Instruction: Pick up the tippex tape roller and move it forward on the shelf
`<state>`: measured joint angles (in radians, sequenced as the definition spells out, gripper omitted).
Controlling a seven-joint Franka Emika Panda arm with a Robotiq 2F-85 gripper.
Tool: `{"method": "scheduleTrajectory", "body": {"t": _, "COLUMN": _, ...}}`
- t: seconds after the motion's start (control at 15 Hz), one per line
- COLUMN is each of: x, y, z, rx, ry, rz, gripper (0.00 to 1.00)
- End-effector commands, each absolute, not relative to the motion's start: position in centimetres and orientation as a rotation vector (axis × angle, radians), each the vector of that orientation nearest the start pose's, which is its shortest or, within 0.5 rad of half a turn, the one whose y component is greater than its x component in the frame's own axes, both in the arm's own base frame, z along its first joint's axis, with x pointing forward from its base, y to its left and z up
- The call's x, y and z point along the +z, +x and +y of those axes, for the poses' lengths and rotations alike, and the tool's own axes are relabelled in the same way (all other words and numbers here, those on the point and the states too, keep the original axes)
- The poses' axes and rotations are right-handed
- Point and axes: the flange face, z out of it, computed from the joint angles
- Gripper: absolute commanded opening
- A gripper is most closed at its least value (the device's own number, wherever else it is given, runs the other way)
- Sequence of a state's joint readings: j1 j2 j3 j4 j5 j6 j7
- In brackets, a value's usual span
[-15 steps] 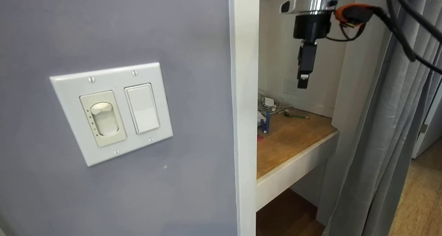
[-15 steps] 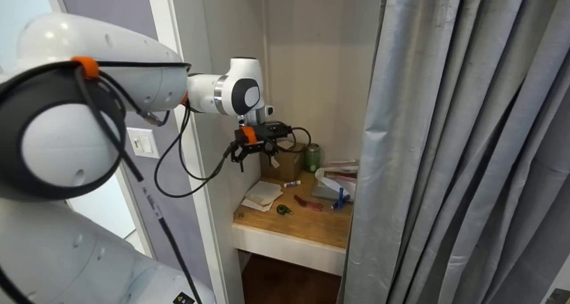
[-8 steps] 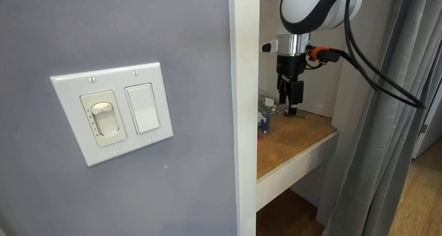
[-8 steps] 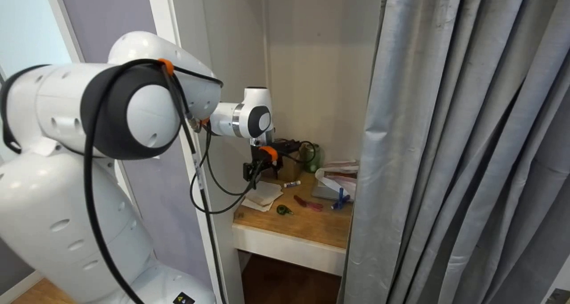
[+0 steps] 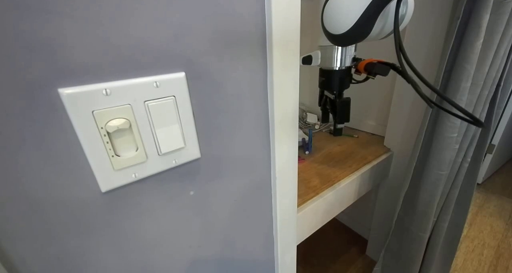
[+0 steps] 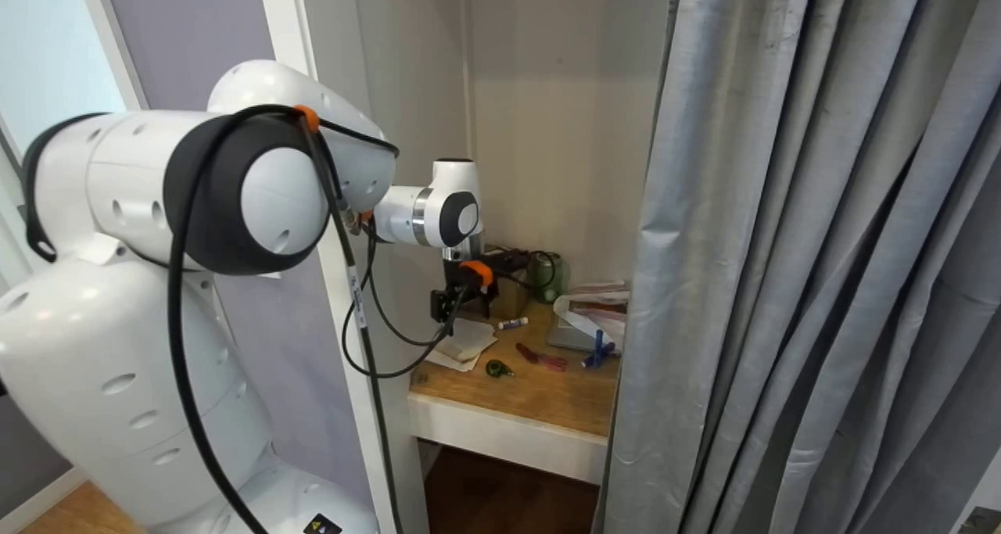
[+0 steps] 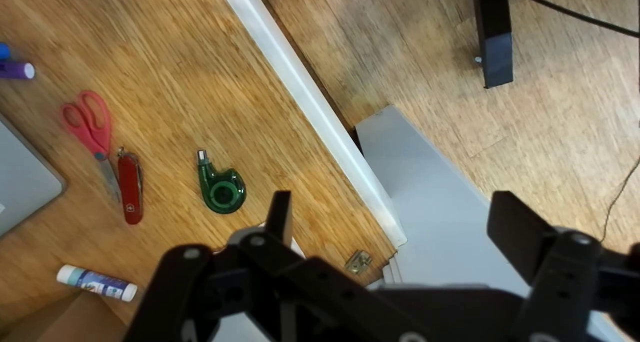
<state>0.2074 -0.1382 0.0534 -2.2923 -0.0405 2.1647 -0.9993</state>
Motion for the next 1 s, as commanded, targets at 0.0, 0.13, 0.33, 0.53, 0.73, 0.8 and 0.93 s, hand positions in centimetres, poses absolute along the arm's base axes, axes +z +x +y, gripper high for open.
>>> {"method": "scheduleTrajectory", "body": {"t": 0.0, "x": 39.8, "y": 49.3, "z": 12.5, "rx": 0.019, "ry": -2.363, "rz": -2.146, "gripper": 1.0}}
{"method": "scheduleTrajectory", "body": {"t": 0.13, "x": 38.1, "y": 50.4, "z": 11.5, "rx": -0.007, "ry": -2.24, "rz": -2.266, "gripper": 1.0}}
{"method": "scheduleTrajectory", "body": {"t": 0.33, "x": 34.8, "y": 52.1, "z": 10.3, "rx": -0.113, "ry": -2.055, "rz": -2.407, "gripper": 1.0}}
{"method": "scheduleTrajectory", "body": {"t": 0.53, "x": 31.5, "y": 53.5, "z": 10.1, "rx": -0.218, "ry": -1.881, "rz": -2.52, "gripper": 1.0}}
{"method": "scheduleTrajectory", "body": {"t": 0.73, "x": 28.4, "y": 54.5, "z": 10.8, "rx": -0.343, "ry": -1.714, "rz": -2.58, "gripper": 1.0}}
{"method": "scheduleTrajectory", "body": {"t": 0.8, "x": 27.6, "y": 54.9, "z": 11.1, "rx": -0.379, "ry": -1.652, "rz": -2.599, "gripper": 1.0}}
{"method": "scheduleTrajectory", "body": {"t": 0.93, "x": 26.3, "y": 55.7, "z": 11.0, "rx": -0.427, "ry": -1.516, "rz": -2.638, "gripper": 1.0}}
